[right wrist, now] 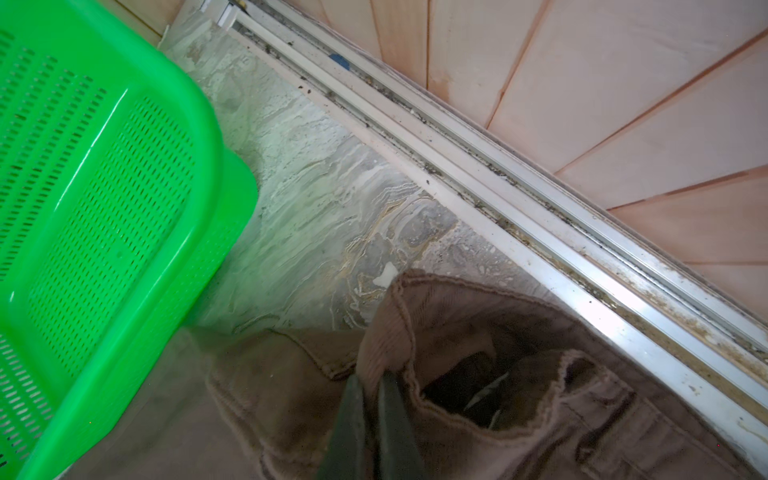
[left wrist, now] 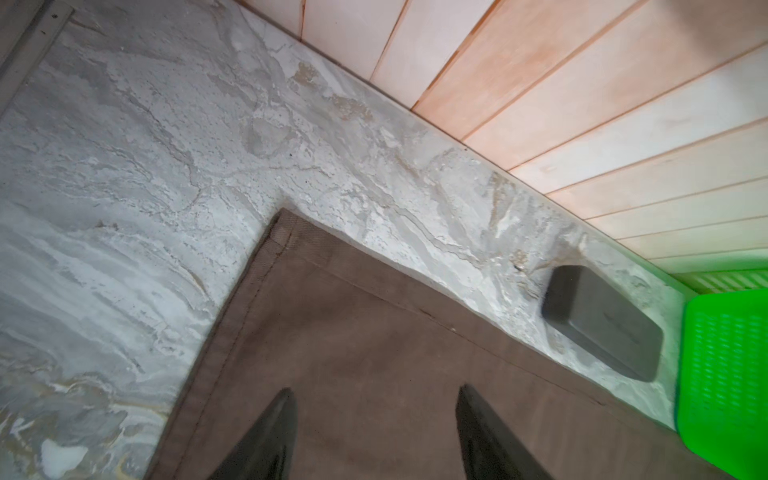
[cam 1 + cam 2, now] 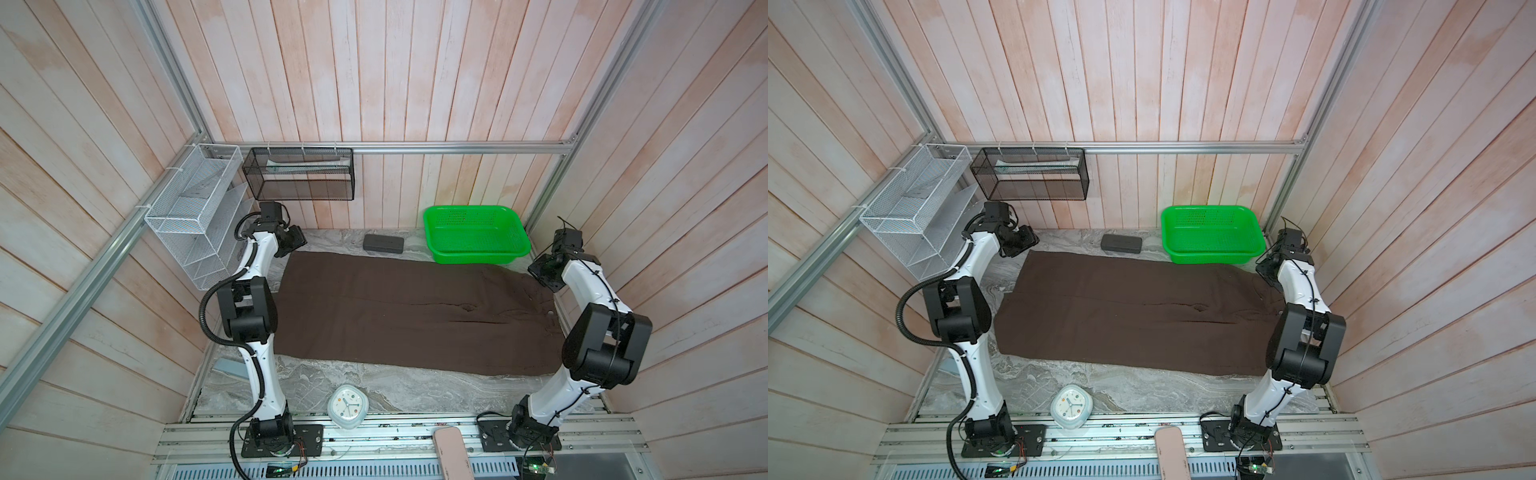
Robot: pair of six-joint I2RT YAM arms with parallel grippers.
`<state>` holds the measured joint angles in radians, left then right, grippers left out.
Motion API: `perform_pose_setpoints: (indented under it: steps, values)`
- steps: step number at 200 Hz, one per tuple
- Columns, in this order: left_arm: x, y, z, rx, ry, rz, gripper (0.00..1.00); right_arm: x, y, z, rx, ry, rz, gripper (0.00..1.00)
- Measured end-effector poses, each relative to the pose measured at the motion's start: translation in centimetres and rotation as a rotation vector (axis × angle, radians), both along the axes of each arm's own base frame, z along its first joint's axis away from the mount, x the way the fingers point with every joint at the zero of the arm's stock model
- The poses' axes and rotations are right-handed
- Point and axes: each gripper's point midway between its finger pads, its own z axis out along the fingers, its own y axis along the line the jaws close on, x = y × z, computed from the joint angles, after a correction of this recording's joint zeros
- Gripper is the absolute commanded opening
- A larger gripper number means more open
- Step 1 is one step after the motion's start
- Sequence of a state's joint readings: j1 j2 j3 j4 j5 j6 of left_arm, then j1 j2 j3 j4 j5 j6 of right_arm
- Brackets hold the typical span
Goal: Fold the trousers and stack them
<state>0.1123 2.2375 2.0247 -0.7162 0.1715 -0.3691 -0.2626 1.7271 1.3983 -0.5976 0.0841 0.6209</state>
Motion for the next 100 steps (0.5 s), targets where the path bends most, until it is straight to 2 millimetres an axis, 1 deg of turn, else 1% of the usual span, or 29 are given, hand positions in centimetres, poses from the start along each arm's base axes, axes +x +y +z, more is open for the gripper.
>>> perform_pose_setpoints:
  steps: [22, 41, 63, 100]
  values:
    - [1.3, 1.2, -3.0, 0.051, 0.041, 0.029, 0.64, 0.0, 1.0, 0.0, -0.002, 0.002, 0.024, 0.0]
    - [2.3, 2.3, -4.5, 0.098, 0.051, 0.052, 0.64, -0.1, 1.5, -0.2, -0.004, 0.007, 0.04, 0.0]
    - [3.4, 3.1, -5.0, 0.142, 0.046, 0.069, 0.64, -0.1, 2.1, 0.0, -0.008, 0.007, 0.059, 0.0]
    - [6.3, 4.1, -5.1, 0.187, 0.0, 0.082, 0.64, -0.1, 2.8, 0.8, -0.019, -0.011, 0.08, 0.0]
